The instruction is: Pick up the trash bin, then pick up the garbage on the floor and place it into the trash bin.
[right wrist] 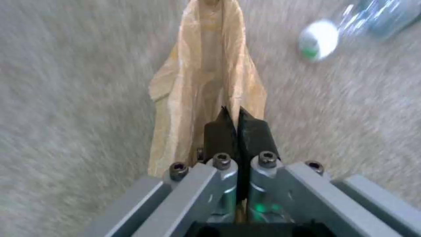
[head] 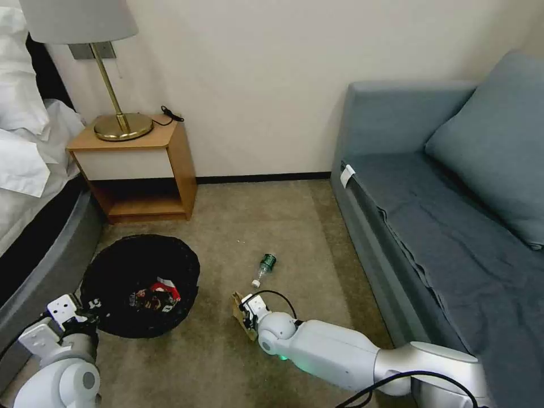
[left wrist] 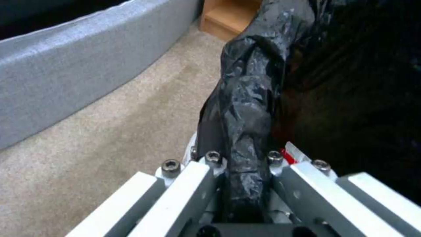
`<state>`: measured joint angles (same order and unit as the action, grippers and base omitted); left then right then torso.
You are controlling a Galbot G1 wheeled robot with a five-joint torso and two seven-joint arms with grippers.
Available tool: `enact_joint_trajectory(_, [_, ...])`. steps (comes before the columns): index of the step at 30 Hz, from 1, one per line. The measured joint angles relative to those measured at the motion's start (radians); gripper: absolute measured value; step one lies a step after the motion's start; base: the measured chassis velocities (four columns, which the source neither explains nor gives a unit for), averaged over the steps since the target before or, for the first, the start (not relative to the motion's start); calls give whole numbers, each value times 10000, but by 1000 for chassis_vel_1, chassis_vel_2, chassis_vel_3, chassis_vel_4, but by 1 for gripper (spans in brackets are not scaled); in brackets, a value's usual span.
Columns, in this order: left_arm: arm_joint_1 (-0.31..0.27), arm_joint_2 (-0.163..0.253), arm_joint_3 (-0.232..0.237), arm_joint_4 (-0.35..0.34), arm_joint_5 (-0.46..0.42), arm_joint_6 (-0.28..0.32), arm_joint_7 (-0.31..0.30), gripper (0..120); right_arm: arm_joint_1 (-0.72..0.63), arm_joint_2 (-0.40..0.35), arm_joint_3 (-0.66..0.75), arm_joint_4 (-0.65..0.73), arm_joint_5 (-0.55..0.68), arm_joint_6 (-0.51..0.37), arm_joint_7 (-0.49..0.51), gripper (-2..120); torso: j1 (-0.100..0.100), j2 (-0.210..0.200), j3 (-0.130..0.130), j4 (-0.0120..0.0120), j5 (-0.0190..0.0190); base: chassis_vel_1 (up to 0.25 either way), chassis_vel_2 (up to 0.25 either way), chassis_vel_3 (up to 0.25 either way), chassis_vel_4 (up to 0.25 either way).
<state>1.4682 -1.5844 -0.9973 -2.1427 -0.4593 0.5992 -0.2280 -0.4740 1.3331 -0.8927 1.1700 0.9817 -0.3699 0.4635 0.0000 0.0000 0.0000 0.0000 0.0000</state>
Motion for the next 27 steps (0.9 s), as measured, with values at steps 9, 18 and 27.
enact_joint_trajectory(9, [-15, 85, 182, 34, -54, 107, -21, 2, -6, -1653, 1415, 2453, 165, -33, 344, 0, 0, 0, 0, 2, 3, 0, 0, 0, 0])
enact_joint_trajectory(18, [6, 114, 443, 82, -92, 253, -75, 2, 19, -2888, 3131, 5771, 557, -98, 612, 0, 0, 0, 0, -2, 1, 0, 0, 0, 0])
enact_joint_trajectory(27, [115, 15, 561, -93, -68, 322, -90, 2, 775, -484, 2117, 6520, 1142, 237, 1485, 0, 0, 2, -1, 5, -5, 0, 0, 0, 0])
